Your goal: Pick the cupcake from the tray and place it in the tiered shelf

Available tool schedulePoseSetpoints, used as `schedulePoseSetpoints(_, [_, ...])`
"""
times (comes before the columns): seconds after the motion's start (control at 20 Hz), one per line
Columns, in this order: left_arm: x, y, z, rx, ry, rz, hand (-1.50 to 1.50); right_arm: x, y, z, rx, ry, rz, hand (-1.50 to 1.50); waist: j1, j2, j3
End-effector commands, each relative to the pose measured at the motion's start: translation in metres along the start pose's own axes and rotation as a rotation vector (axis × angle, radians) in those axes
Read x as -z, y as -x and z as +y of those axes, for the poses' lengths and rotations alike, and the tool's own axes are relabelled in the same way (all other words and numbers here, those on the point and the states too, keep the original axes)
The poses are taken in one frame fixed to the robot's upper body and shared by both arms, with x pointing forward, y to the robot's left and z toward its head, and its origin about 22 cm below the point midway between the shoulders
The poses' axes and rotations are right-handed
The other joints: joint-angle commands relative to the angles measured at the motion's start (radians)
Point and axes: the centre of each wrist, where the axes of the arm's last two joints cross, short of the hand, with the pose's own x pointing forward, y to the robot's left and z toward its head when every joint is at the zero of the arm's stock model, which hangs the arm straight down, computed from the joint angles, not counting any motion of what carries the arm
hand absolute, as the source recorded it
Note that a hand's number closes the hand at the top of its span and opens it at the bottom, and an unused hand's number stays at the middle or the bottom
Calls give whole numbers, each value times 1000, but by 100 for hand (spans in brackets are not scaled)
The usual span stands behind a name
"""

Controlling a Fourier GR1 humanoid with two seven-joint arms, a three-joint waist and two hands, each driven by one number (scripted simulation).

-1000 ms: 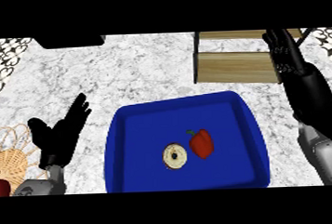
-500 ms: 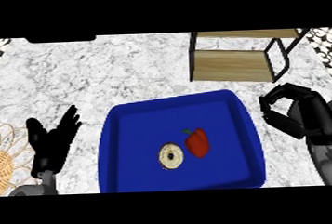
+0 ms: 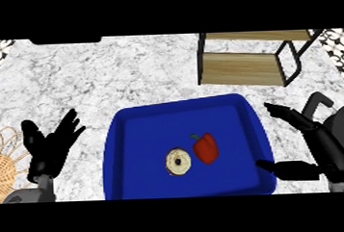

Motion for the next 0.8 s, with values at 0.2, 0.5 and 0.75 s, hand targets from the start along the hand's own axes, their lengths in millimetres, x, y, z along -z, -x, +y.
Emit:
schedulePoseSetpoints(0.2, [-3,-6,-4,-10,5,27,0,-15,-71,7,-99,-238,42,-150,7,2,-4])
schedulePoseSetpoints(0.5, [-5,20,-22,-1,11,35,0,-3,-129,57,-210,-235,146,-150,28,6,-7])
schedulePoseSetpoints(0.75, [1,6,-7,5,17,30,0,18,-157,92,-267,-170,213,-150,23,5,-5])
